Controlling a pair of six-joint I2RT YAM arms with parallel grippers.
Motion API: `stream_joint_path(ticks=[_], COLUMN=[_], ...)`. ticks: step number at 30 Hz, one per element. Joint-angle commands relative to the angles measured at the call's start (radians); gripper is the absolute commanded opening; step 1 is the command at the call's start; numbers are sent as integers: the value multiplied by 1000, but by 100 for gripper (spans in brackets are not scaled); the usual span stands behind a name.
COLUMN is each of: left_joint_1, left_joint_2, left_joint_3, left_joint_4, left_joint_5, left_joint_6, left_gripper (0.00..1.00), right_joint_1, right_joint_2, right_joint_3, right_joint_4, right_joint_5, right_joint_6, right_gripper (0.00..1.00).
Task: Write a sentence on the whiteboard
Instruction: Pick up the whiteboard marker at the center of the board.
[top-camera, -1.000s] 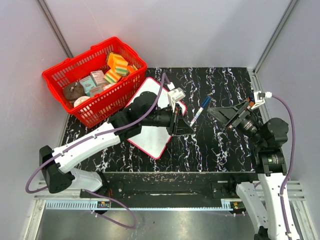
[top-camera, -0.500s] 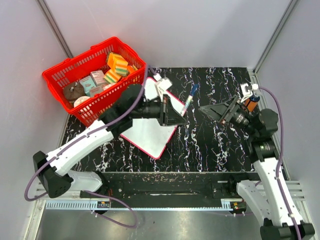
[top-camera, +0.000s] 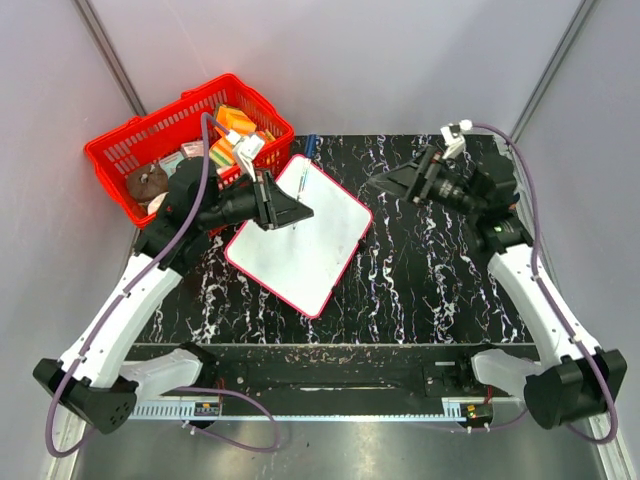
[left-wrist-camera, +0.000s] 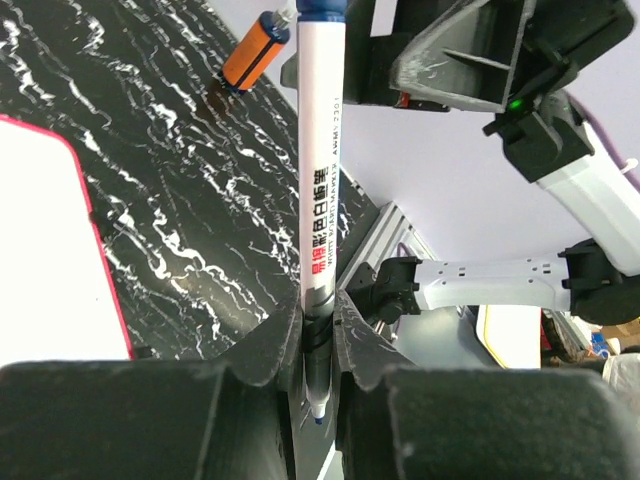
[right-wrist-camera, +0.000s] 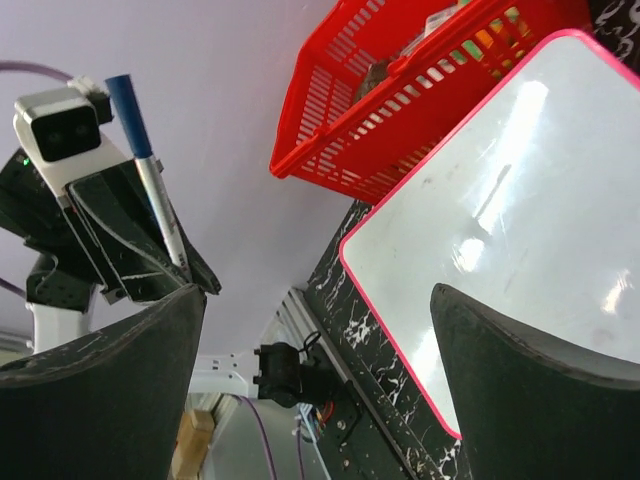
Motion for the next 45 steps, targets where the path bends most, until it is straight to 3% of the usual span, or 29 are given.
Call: stream_joint_path(ticks=[1, 9, 15, 17, 22, 28, 45], left_joint_1=[38, 95, 96, 95, 95, 95, 95], left_joint_2=[-36, -81, -95, -93, -113, -137, -144], left_joint_3=[17, -32, -66, -69, -81, -98, -115], left_joint_4=[-67, -104, -92, -81, -72, -57, -35], left_joint_5=[43, 86, 158, 200, 237, 260, 290], left_joint_6=[25, 20, 16, 14, 7, -3, -15], left_gripper=[0, 0, 0, 0, 0, 0, 0], right_joint_1=[97, 277, 369, 384, 449, 487, 544], right_joint_2=[61, 37, -36, -2, 91, 174, 239], right_joint_3=[123, 35, -27, -16, 41, 108, 99], right_joint_4=[-13, 87, 223, 261, 343, 364, 536], right_joint_5=[70, 176, 184, 167, 167, 168, 132], right_joint_6=[-111, -86, -18, 7, 42, 59, 135], right_gripper=[100, 100, 88, 79, 73, 62, 43])
